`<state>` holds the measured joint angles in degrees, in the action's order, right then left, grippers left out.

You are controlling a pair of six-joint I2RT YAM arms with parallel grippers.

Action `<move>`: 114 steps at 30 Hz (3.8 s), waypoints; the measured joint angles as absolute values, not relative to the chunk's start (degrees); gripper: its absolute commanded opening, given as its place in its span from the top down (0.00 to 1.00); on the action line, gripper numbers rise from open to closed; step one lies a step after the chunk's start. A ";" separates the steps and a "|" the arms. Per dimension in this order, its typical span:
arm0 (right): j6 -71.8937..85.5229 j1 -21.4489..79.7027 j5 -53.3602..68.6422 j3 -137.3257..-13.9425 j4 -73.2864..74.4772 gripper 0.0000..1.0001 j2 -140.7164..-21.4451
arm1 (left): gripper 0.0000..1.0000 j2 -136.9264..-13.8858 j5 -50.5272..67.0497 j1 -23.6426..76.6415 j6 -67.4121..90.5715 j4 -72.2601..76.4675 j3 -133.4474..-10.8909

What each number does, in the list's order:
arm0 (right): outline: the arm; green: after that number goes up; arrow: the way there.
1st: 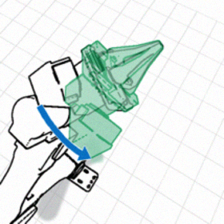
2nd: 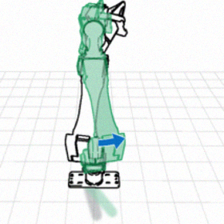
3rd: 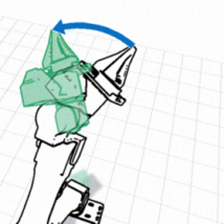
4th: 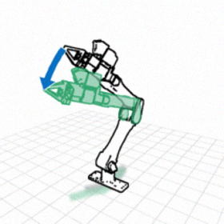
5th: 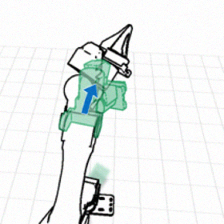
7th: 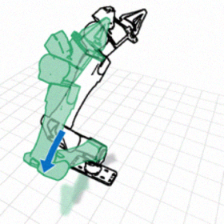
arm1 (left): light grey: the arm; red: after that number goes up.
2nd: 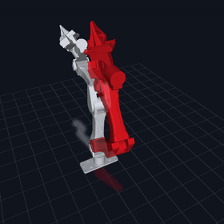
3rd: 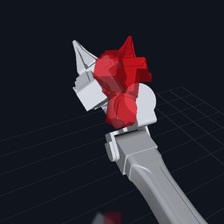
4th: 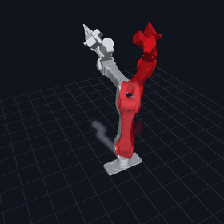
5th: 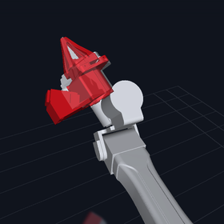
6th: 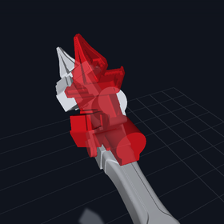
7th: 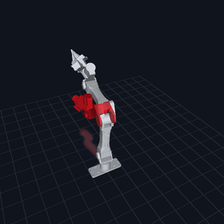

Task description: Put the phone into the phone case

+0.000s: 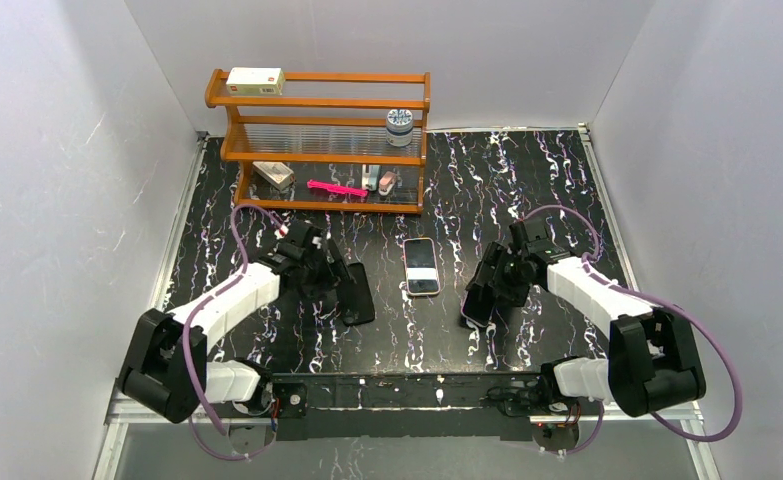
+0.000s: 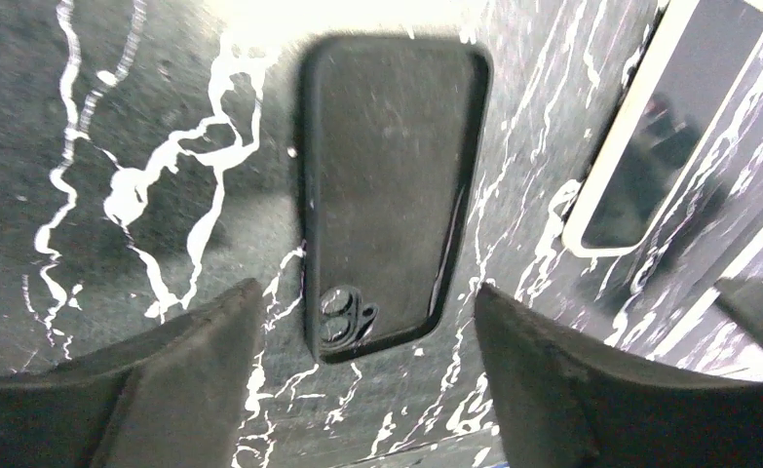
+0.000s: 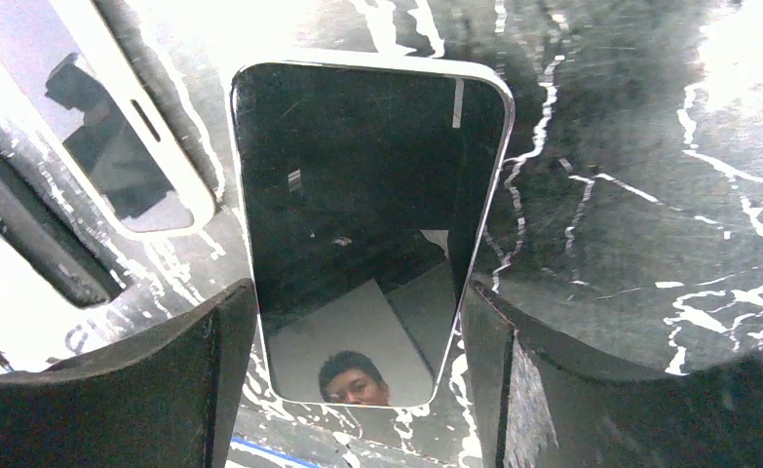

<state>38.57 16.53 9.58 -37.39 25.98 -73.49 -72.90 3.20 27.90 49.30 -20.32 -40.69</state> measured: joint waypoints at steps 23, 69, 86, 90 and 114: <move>43.27 42.09 11.33 -49.30 13.96 0.54 -79.37 | 0.02 -68.86 11.77 5.91 33.98 -29.17 -48.18; 38.02 55.59 9.26 -72.44 7.73 0.35 -110.74 | 0.03 -61.67 1.85 0.32 26.41 -31.75 -45.47; 40.36 56.01 7.05 -72.97 10.22 0.15 -110.74 | 0.15 -63.02 14.04 0.32 27.92 -31.44 -45.23; 40.97 56.01 7.07 -72.97 10.20 0.11 -110.50 | 0.17 -65.23 16.80 0.32 28.36 -31.16 -44.18; 41.63 49.80 10.22 -66.48 9.69 0.40 -102.87 | 0.54 -66.57 28.69 2.22 37.50 -17.78 -34.83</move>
